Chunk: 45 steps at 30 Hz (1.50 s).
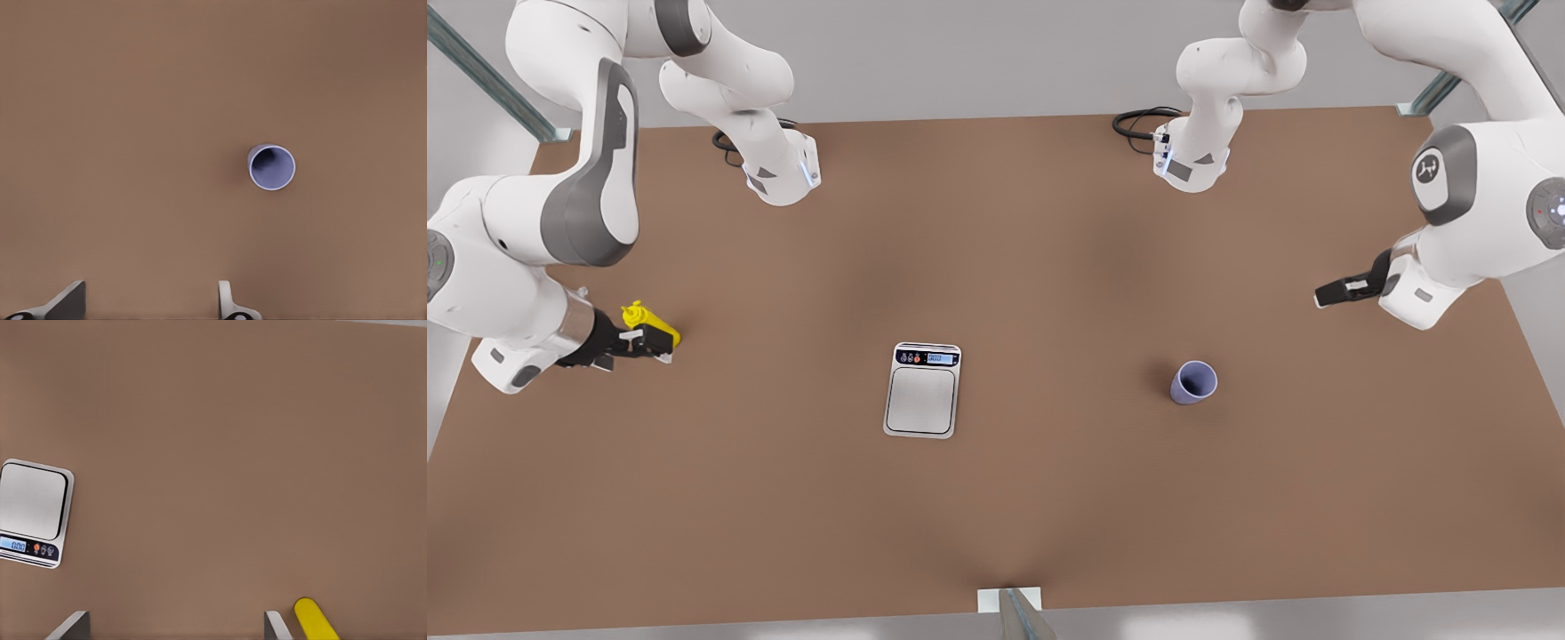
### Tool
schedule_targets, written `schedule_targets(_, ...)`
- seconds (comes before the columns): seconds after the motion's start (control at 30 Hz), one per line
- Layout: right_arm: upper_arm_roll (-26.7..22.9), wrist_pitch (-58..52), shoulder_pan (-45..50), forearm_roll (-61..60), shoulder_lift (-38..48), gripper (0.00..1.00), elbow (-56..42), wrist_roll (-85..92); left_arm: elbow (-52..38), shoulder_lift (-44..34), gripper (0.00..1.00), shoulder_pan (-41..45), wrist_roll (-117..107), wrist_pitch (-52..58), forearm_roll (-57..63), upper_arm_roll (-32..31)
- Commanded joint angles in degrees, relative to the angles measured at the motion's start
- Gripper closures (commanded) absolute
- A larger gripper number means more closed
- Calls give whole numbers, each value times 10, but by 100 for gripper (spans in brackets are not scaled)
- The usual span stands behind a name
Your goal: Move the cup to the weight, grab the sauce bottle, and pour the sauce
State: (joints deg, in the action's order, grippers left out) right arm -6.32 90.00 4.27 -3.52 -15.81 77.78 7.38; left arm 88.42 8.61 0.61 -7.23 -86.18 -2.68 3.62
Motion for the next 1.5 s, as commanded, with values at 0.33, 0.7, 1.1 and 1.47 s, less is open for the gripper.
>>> schedule_targets(0.33,-1,4,-6,3,-6,0,0,1,30,72,0,-1,12,-104,0,2)
schedule_targets(0.7,-3,8,-8,4,-15,0,5,7,122,134,0,25,80,-264,-8,2)
schedule_targets(1.1,-4,10,-7,5,-19,0,4,7,144,195,3,105,-14,-377,-46,4)
schedule_targets(1.47,-4,10,-7,5,-20,0,4,7,209,189,30,107,-12,-419,-40,7)
